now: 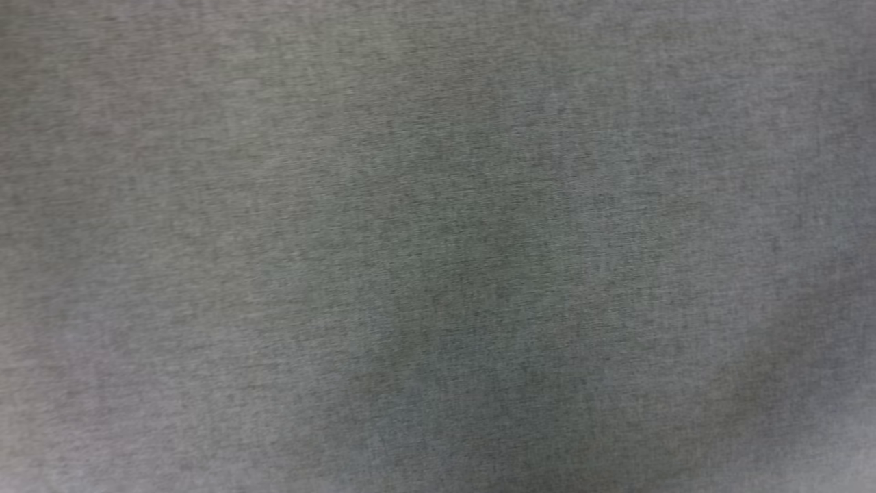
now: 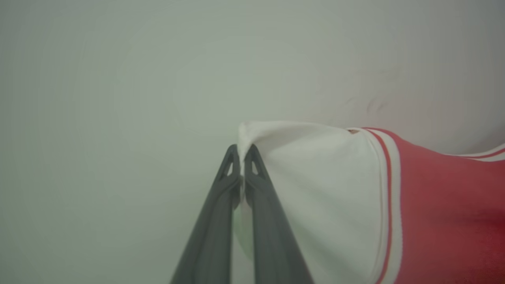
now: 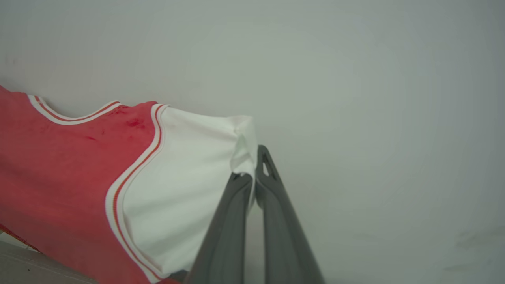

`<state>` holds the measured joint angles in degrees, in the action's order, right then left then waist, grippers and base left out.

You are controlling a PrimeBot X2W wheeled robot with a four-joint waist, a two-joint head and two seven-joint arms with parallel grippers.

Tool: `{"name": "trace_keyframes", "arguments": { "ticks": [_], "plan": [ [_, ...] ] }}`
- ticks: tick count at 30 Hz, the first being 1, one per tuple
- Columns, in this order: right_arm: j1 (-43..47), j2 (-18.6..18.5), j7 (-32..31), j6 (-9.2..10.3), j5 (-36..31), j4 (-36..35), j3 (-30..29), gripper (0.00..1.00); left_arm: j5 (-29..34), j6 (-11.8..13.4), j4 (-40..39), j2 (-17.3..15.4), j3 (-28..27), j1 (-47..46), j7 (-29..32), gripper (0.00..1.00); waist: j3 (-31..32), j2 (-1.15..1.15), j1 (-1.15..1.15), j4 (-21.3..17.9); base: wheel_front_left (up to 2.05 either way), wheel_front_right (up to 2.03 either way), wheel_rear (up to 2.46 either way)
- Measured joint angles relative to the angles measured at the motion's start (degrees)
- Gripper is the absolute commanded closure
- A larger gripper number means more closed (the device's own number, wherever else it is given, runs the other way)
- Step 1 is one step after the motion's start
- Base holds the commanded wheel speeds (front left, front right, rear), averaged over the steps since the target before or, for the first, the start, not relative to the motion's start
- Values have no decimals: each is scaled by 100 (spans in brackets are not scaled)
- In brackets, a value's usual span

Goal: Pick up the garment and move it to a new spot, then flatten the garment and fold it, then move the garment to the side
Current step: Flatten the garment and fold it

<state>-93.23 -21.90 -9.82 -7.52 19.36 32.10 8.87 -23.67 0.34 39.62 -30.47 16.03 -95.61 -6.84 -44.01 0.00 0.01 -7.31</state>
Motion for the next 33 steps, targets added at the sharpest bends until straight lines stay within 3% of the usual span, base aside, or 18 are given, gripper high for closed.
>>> {"name": "trace_keyframes", "arguments": {
  "ticks": [8,14,19,25,33],
  "plan": [
    [877,-390,125,0,554,-203,315,100,-399,-134,-158,165,-194,1213,-624,100,301,0,0,225,0,0,0],
    [2659,-689,180,0,1022,-853,454,100,-781,-126,-812,257,-549,3177,-798,100,982,0,-1,374,0,0,0],
    [4404,-733,43,0,1226,-1557,258,100,-955,85,-1647,278,-887,5049,-805,100,1690,0,-1,449,0,0,0],
    [6307,-502,-244,-1,1274,-2223,-287,100,-1080,400,-2417,304,-1061,6991,-788,100,2465,0,-2,501,0,0,0],
    [8377,201,-444,-3,1036,-2622,-850,100,-1237,1016,-3063,493,-1179,9259,-588,100,3265,0,-3,472,0,0,0]
  ]
}}
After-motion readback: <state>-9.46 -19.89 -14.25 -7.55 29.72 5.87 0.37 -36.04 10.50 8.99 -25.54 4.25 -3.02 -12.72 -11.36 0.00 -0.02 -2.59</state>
